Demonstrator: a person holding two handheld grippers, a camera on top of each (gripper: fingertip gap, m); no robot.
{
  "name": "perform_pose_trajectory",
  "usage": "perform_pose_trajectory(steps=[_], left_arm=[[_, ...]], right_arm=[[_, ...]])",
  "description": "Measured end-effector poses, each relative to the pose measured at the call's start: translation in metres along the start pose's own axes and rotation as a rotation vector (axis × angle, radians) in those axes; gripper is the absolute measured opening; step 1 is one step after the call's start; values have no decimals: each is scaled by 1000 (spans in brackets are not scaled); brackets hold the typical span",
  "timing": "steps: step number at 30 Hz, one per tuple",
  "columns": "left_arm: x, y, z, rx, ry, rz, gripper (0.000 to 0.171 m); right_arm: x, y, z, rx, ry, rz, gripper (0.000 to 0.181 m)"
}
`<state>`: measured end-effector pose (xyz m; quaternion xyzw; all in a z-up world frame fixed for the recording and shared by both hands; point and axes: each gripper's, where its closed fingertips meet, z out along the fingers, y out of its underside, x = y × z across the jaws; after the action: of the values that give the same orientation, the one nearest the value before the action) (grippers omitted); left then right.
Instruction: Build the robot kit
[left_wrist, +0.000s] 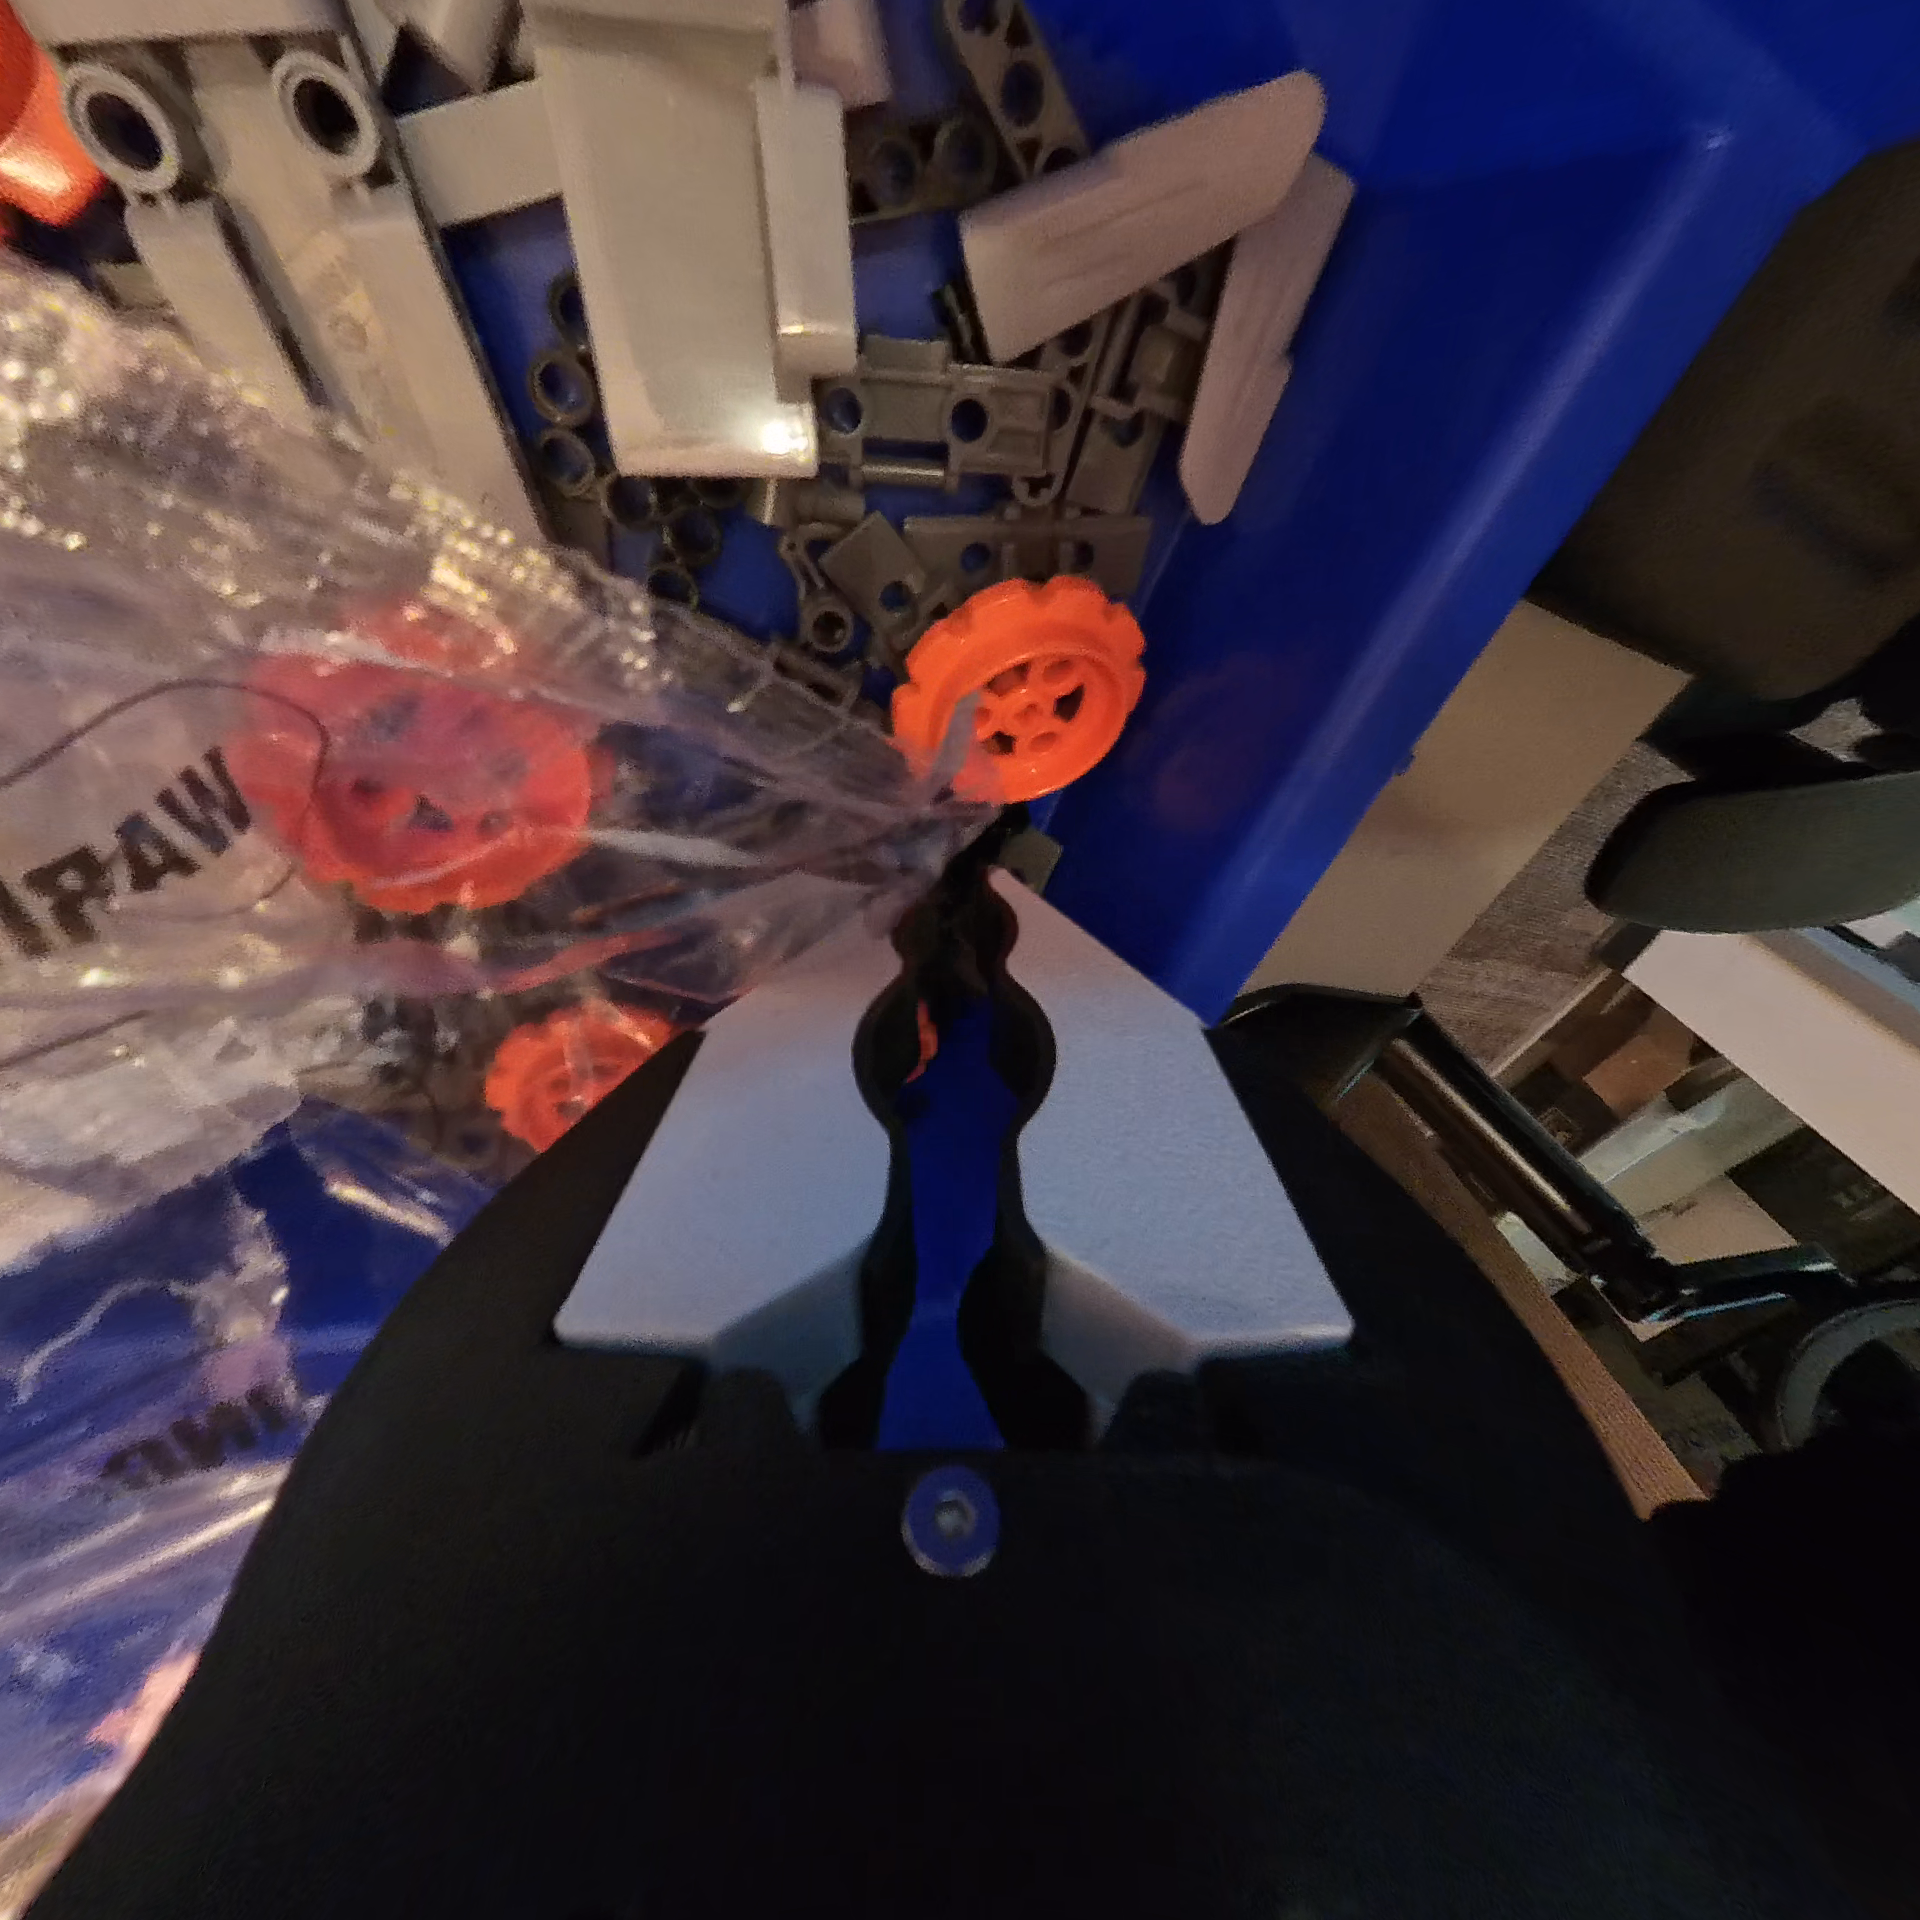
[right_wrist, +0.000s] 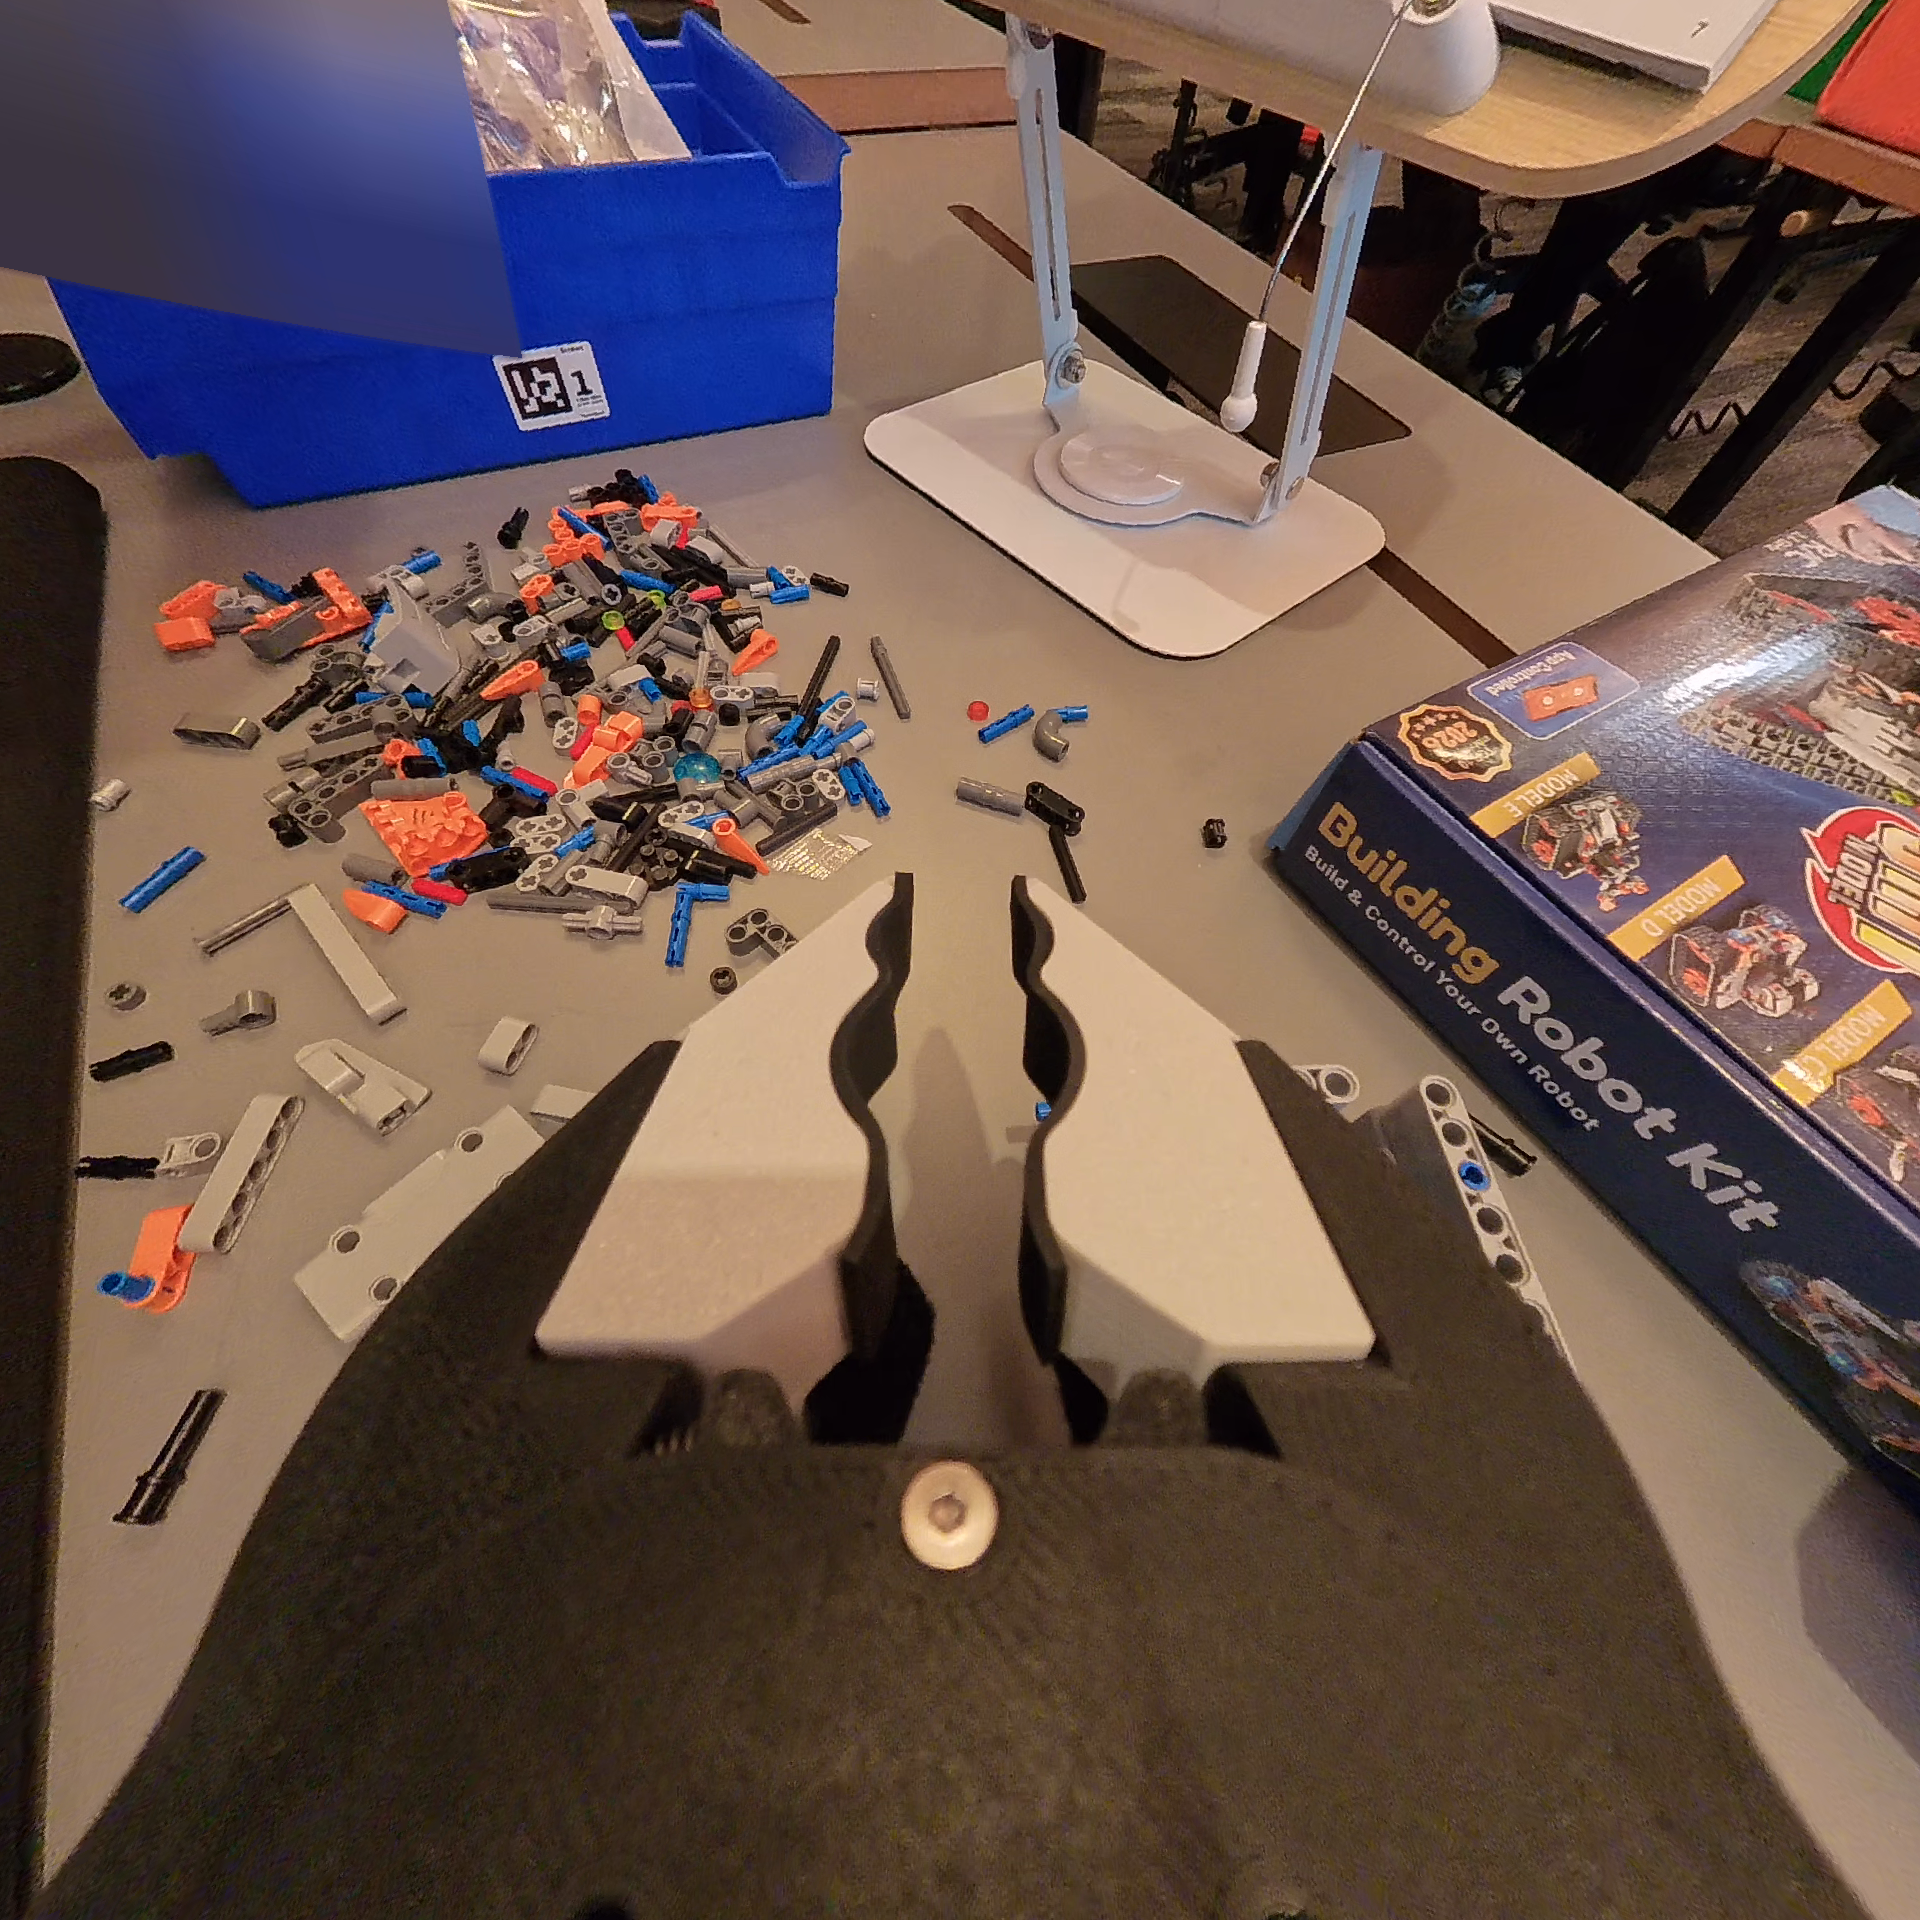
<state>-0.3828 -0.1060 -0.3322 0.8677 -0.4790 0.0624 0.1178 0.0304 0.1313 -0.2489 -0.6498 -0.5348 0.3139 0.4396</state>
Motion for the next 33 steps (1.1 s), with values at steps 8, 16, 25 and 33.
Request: perform_pose_trajectory(steps=[8,16,25,33], left_arm=[[-28,15,-17,0,-134,-94,5],[-32,4,-42,122,-145,-116,5],[8,-44,-34,299,22,-20,18],[5,-45,-11,227,-55,-12,23]], right_arm=[[0,0,0,0,1,-2,17],[0,1,1,-4,0,0,17],[0,2,2,-8,-1,1,17],[1,4,3,-12,-1,5,17]])
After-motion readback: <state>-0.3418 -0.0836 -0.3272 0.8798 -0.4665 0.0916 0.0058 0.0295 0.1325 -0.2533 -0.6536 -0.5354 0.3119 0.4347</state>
